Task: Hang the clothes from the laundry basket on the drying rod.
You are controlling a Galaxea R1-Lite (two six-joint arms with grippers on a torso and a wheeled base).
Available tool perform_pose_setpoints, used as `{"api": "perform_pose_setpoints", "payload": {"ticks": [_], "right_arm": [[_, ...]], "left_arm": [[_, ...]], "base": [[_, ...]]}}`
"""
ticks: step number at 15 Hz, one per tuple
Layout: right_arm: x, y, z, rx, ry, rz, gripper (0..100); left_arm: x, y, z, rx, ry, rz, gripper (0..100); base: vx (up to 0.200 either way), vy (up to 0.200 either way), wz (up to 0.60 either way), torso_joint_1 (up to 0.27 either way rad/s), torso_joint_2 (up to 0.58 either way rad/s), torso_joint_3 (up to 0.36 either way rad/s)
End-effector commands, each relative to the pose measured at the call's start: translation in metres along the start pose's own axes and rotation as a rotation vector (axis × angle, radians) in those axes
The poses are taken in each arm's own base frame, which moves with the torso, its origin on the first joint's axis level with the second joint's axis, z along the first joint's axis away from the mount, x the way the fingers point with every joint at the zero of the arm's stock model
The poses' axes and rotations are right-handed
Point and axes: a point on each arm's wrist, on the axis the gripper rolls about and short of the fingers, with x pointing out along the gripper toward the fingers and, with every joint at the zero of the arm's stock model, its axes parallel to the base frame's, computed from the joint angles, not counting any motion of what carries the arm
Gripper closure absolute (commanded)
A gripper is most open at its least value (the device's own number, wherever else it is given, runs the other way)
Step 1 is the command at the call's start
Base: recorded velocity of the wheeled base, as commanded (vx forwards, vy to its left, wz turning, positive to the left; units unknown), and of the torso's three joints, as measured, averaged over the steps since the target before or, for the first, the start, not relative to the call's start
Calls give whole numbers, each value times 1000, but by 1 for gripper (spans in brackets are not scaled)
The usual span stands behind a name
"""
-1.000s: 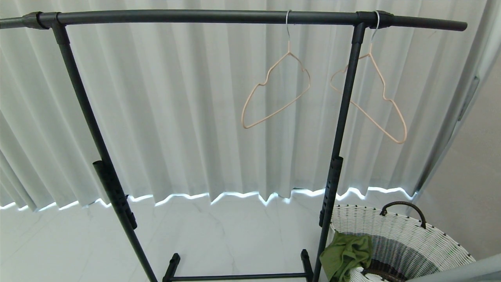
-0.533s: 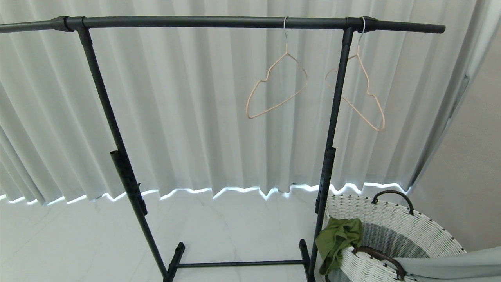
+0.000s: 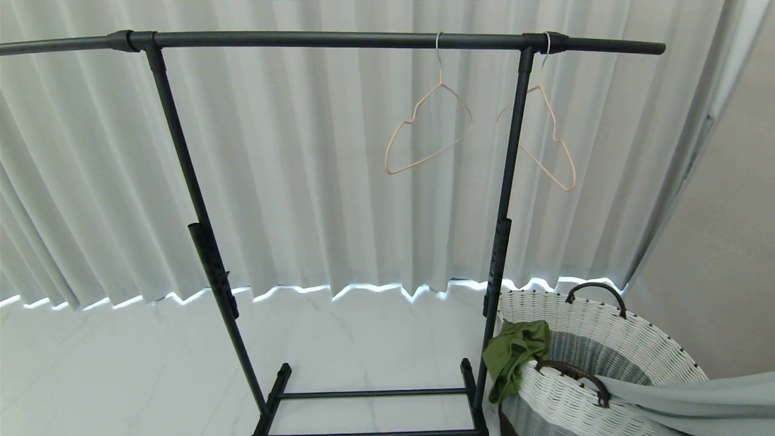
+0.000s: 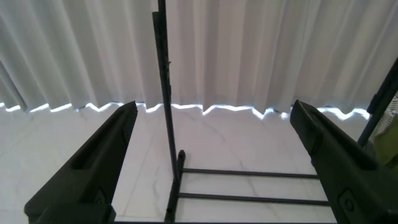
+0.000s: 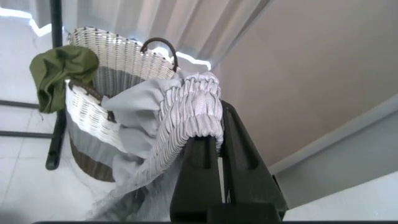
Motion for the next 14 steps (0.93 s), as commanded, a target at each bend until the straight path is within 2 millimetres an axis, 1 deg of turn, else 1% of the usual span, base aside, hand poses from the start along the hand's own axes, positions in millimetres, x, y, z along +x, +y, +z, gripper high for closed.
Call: {"api": "perform_pose_setpoints", "payload": {"ticks": [1, 10, 12, 14], "right_arm": [[1, 0, 0, -3, 7, 3, 100], [4, -3, 12, -26, -12, 32, 100], [7, -3, 14, -33, 9, 26, 100], [17, -5, 21, -27, 55, 2, 100]], "left_arm": [[0, 0, 0, 0, 1, 0, 0], [0, 0, 0, -3, 1, 0, 0], [0, 0, 0, -3, 1, -2, 0], [0, 0, 0, -28, -1, 0, 0]], "base": [[0, 200, 0, -2, -7, 2], [0, 200, 0, 3, 1, 3], [0, 0, 0, 0, 0, 0], [0, 0, 0, 0, 0, 0]]}}
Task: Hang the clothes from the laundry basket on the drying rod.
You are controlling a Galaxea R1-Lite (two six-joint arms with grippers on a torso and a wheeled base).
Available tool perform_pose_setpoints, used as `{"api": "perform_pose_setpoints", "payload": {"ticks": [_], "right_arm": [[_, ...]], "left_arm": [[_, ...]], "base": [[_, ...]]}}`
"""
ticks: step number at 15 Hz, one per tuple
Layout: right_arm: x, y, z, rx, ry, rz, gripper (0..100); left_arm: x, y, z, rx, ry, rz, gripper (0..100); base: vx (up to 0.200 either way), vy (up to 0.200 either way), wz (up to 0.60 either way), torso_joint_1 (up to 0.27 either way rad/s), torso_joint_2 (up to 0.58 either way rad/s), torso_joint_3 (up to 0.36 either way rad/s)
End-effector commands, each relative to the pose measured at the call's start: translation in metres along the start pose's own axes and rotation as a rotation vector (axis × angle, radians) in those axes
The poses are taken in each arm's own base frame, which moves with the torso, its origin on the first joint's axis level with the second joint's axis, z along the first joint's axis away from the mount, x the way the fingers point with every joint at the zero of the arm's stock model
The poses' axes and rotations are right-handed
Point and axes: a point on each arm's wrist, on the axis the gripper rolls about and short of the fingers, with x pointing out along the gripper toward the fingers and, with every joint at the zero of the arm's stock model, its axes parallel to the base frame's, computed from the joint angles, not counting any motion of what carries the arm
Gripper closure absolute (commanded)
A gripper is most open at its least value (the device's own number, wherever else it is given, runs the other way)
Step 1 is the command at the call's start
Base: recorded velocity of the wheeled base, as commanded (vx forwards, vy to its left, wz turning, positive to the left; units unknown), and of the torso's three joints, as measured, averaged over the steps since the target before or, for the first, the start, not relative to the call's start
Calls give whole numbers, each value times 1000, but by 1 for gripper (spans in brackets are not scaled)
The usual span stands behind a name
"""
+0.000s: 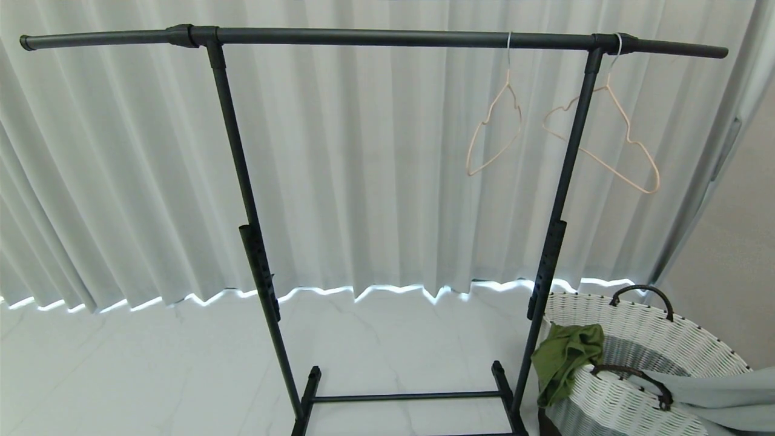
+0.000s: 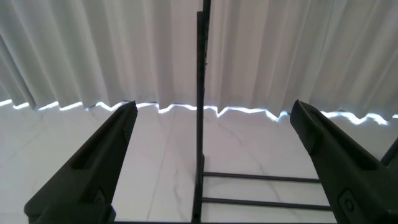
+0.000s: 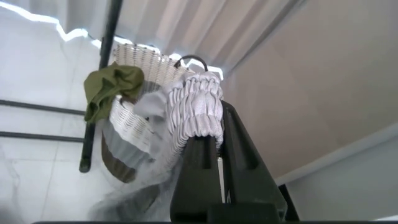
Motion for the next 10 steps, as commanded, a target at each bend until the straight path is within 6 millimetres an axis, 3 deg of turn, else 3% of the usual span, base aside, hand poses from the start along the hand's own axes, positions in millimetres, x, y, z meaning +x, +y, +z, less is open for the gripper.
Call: {"api": "perform_pose_setpoints", "payload": {"ticks": [1, 4, 7, 10], "right_arm": [[12, -1, 6, 1, 55, -11, 100], [21, -5, 18, 5, 55, -15, 100], [28, 3, 4, -6, 102, 33, 100], [45, 5, 13, -7, 82, 142, 100]], "left_arm": [[0, 0, 0, -1, -1, 0, 0], [0, 0, 0, 48, 1, -1, 0], [0, 0, 0, 51, 1, -1, 0], [0, 0, 0, 42, -2, -4, 0]], "base": [[0, 0, 0, 0, 0, 0], [0, 0, 0, 0, 0, 0], [0, 0, 0, 0, 0, 0], [0, 0, 0, 0, 0, 0]]}}
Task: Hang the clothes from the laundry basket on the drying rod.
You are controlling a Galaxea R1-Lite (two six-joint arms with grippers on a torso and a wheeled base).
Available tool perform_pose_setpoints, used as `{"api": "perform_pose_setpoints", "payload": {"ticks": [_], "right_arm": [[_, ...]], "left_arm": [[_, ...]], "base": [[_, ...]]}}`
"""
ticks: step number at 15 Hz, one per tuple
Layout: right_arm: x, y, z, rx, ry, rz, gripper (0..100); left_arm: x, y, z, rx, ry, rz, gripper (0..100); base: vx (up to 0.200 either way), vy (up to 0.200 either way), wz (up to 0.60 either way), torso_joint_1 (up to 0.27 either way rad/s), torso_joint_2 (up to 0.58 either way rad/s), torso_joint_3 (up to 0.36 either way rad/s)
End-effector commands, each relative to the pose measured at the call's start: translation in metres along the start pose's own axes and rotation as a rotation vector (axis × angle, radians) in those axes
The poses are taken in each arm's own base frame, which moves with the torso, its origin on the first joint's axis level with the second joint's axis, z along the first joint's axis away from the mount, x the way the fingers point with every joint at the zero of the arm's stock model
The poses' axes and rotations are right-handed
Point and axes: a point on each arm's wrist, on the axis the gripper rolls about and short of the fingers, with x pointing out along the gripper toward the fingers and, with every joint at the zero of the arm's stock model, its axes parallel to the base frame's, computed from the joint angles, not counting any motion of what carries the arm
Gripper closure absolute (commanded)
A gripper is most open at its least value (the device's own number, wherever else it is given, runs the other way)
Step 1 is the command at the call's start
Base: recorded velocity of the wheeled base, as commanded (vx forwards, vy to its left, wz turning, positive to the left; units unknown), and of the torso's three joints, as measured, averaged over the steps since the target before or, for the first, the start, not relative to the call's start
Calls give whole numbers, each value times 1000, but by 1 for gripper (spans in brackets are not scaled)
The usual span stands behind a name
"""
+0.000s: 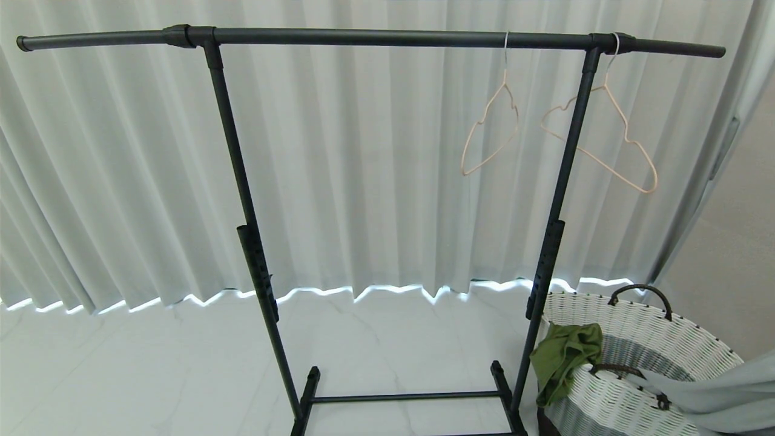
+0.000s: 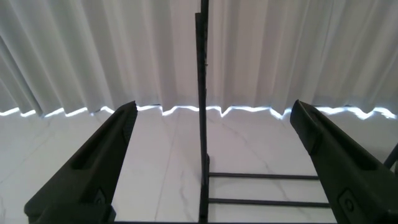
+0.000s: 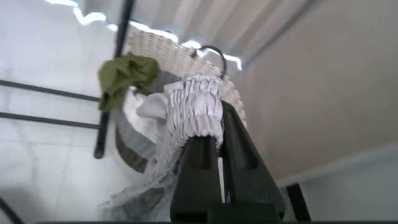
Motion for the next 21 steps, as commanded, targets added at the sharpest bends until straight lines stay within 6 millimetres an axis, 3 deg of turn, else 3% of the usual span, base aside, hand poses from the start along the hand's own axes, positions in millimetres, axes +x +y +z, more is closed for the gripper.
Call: {"api": "perform_pose_setpoints", "payload": {"ticks": [1, 5, 12, 13, 14, 15, 16, 17, 19, 21], "right_arm": [[16, 0, 6, -5, 30, 40, 100], [38, -3, 19, 37, 25, 75, 100], [41, -3, 21, 71, 29, 93, 100], [40, -3, 21, 71, 24, 91, 100], [40, -3, 21, 71, 23, 89, 100], [40, -3, 21, 71, 21, 90, 100], [39, -3, 20, 69, 22, 92, 100], [39, -3, 22, 73, 18, 90, 100], [37, -6, 32, 103, -38, 126, 100], [33, -9, 48, 154, -105, 201, 100]], "left_arm": [[0, 0, 0, -1, -1, -1, 0], [2, 0, 1, -1, 18, -15, 0], [2, 0, 4, -42, 11, -37, 0], [2, 2, 33, -74, -27, -121, 0], [17, 4, 79, -191, -34, -206, 0], [22, 4, 92, -215, -48, -224, 0], [57, 0, 141, -200, -60, -259, 0], [84, -6, 157, -156, -8, -265, 0], [124, -21, 151, -145, 140, -309, 0], [149, -51, 139, -185, 291, -444, 0]], "base": [[0, 0, 0, 0, 0, 0], [0, 0, 0, 0, 0, 0], [0, 0, 0, 0, 0, 0], [0, 0, 0, 0, 0, 0], [0, 0, 0, 0, 0, 0], [0, 0, 0, 0, 0, 0], [0, 0, 0, 0, 0, 0], [0, 0, 0, 0, 0, 0], [0, 0, 0, 0, 0, 0], [0, 0, 0, 0, 0, 0]]}}
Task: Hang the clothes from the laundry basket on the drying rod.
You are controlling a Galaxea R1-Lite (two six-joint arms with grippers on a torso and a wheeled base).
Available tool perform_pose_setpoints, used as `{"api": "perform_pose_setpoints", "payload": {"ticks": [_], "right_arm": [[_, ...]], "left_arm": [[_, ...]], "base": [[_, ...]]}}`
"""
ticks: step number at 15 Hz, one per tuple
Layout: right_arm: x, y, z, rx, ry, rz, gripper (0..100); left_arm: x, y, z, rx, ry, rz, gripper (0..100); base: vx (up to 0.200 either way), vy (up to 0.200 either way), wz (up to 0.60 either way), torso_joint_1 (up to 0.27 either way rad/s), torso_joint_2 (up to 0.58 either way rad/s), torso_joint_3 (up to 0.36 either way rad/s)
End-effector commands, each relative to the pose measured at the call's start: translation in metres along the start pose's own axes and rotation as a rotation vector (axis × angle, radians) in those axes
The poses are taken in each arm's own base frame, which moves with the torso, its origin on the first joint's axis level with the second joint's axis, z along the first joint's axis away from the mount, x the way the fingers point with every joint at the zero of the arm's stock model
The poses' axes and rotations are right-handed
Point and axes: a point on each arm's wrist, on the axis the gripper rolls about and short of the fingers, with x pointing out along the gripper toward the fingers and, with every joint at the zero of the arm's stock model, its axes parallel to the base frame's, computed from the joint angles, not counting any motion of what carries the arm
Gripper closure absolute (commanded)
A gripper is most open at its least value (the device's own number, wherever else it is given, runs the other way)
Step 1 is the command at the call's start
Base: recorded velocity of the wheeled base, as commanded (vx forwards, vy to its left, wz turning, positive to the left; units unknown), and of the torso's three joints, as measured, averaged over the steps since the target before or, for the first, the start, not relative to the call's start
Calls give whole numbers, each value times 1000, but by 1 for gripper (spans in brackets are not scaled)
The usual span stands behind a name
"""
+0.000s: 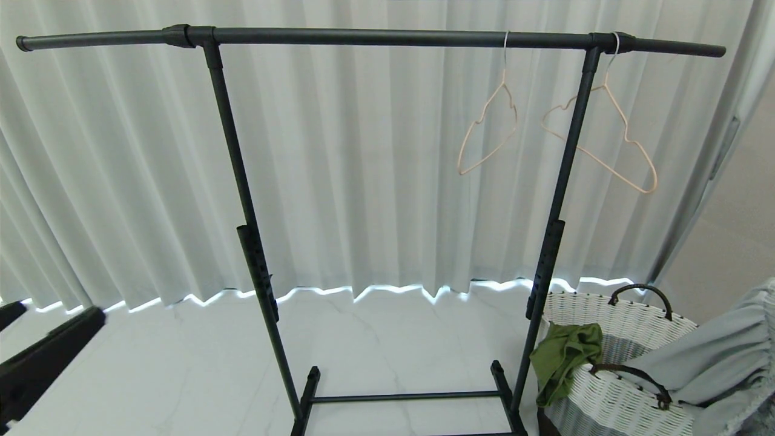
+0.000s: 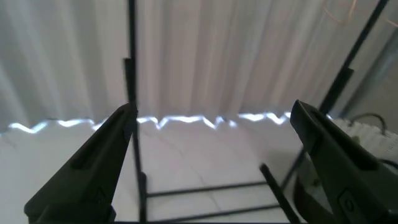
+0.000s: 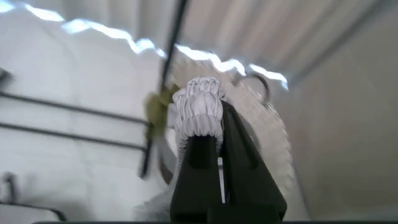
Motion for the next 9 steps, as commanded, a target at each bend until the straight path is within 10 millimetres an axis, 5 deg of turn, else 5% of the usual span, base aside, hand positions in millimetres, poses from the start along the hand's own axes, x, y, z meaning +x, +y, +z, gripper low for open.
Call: {"api": "perform_pose_setpoints", "payload": {"ticks": [1, 5, 7, 9], "right_arm": [[-2, -1, 13, 24, -45, 34, 100], [-6, 1, 19, 94, -92, 132, 100], [-9, 6, 25, 123, -126, 245, 100], [-11, 10, 29, 129, -144, 315, 100]], "left_arm": [[88, -38, -3, -35, 288, -224, 0], [100, -97, -30, 51, 458, -532, 0], [125, -124, -56, 40, 575, -554, 0], [151, -159, -60, -120, 589, -561, 0]], "base": [[0, 0, 0, 0, 0, 0], [0, 0, 0, 0, 0, 0], [0, 0, 0, 0, 0, 0], [0, 0, 0, 0, 0, 0]]}}
